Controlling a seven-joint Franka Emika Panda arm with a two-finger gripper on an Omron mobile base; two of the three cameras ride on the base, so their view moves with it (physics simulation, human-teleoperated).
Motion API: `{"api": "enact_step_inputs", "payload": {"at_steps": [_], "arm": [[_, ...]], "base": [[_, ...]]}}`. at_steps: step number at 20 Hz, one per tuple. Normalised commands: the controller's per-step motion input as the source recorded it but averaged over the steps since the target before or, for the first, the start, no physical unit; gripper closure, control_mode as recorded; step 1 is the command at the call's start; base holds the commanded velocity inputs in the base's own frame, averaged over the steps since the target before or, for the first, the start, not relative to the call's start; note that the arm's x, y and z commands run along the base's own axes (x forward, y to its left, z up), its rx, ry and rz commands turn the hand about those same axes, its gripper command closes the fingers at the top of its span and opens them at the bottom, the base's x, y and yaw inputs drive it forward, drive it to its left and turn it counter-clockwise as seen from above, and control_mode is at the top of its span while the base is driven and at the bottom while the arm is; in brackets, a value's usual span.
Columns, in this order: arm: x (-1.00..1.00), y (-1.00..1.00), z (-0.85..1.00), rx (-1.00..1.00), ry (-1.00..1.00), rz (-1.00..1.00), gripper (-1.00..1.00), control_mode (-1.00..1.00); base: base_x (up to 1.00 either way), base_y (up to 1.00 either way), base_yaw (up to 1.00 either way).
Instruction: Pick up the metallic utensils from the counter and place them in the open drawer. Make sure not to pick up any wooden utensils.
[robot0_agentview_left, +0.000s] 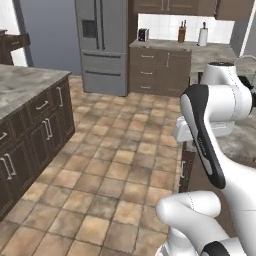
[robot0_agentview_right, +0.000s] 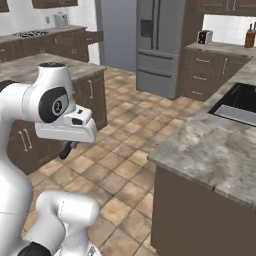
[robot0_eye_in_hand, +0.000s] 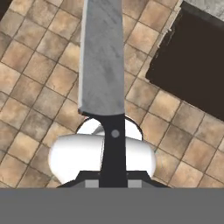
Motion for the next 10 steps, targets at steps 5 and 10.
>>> {"api": "enact_step_inputs", "payload": {"at_steps": [5,10], "arm": [[0.00,0.00,0.00,0.00,0.00,0.00,1.00,1.00],[0.00,0.00,0.00,0.00,0.00,0.00,1.00,1.00]], "base": [[1.00,1.00,-0.43],[1.00,1.00,-0.43]]}}
